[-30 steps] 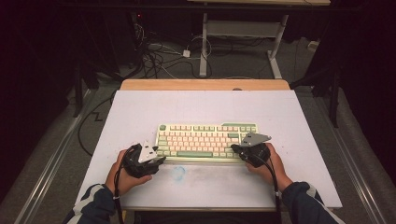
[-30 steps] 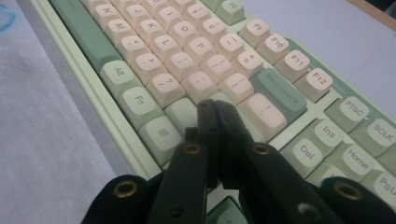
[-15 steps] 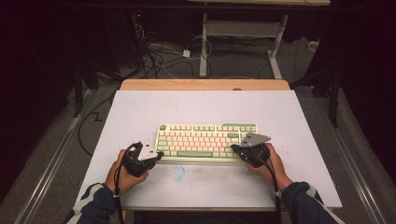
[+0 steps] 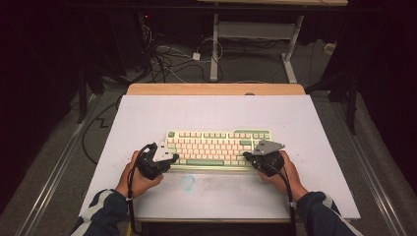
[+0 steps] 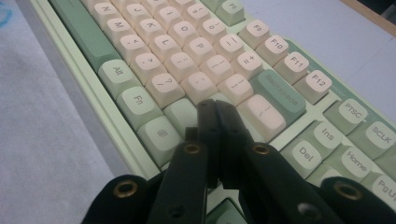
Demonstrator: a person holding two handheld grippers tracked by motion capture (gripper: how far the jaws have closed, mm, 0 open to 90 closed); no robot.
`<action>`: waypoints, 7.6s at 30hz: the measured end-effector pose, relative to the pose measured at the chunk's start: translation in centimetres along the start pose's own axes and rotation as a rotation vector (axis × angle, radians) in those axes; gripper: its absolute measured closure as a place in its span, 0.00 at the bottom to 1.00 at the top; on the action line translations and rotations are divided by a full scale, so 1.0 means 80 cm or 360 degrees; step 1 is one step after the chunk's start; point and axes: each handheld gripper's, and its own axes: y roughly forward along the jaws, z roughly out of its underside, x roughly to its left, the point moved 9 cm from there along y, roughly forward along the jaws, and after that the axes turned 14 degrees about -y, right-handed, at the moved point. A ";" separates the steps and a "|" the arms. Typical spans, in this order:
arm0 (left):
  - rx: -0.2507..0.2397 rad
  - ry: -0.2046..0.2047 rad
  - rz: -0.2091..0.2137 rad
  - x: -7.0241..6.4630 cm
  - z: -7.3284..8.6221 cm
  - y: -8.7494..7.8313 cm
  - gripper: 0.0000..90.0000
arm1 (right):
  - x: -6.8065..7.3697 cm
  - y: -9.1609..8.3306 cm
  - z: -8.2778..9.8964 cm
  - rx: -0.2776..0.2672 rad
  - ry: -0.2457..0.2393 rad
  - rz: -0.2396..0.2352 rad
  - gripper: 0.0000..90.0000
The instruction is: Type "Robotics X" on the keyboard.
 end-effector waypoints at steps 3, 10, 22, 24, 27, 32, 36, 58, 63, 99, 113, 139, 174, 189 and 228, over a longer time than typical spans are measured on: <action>0.0015 0.0000 0.0008 -0.003 -0.001 0.007 0.97 | 0.000 0.000 0.000 0.0001 -0.0001 0.0000 1.00; 0.0061 0.0012 0.0025 -0.014 0.001 0.030 0.97 | 0.000 0.000 0.000 0.0001 -0.0005 -0.0001 1.00; 0.0096 0.0045 0.0000 -0.014 0.004 0.053 0.96 | 0.000 0.000 0.000 -0.0003 -0.0004 0.0001 1.00; 0.0105 0.0037 -0.0004 -0.012 0.005 0.053 0.96 | 0.000 0.000 0.000 -0.0003 -0.0006 0.0000 1.00; 0.0107 0.0030 -0.0010 -0.010 0.005 0.054 0.96 | 0.000 0.000 0.000 -0.0001 -0.0004 0.0001 1.00; 0.0119 0.0037 -0.0018 -0.009 0.007 0.056 0.96 | 0.000 0.001 0.000 -0.0004 -0.0008 0.0003 1.00; 0.0111 0.0028 -0.0022 -0.008 0.007 0.057 0.96 | 0.000 0.000 0.000 -0.0003 -0.0007 0.0005 1.00; 0.0126 0.0034 -0.0013 -0.010 0.011 0.057 0.96 | 0.000 0.000 0.000 -0.0002 -0.0013 0.0010 1.00; 0.0107 0.0046 -0.0004 -0.013 0.008 0.054 0.95 | 0.000 0.000 0.000 0.0000 -0.0015 0.0011 1.00; -0.0162 0.0097 -0.0008 -0.016 -0.025 0.044 0.50 | -0.015 -0.023 -0.030 -0.0192 0.0061 0.0139 0.60; -0.0226 0.0077 0.0001 -0.019 -0.029 0.044 0.21 | -0.020 -0.024 -0.036 -0.0233 0.0105 0.0279 0.21; -0.0267 0.0136 -0.0027 -0.024 -0.029 0.040 0.18 | -0.023 -0.032 -0.040 -0.0236 0.0114 0.0351 0.20; -0.0285 0.0200 0.0000 -0.038 -0.023 0.020 0.19 | -0.015 -0.052 -0.042 -0.0236 0.0053 0.0381 0.20; -0.0290 0.0216 -0.0014 -0.036 -0.019 0.008 0.19 | -0.010 -0.071 -0.038 -0.0229 0.0035 0.0400 0.21; -0.0316 0.0206 -0.0024 -0.027 -0.005 -0.020 0.19 | -0.002 -0.101 -0.007 -0.0149 -0.0006 0.0470 0.21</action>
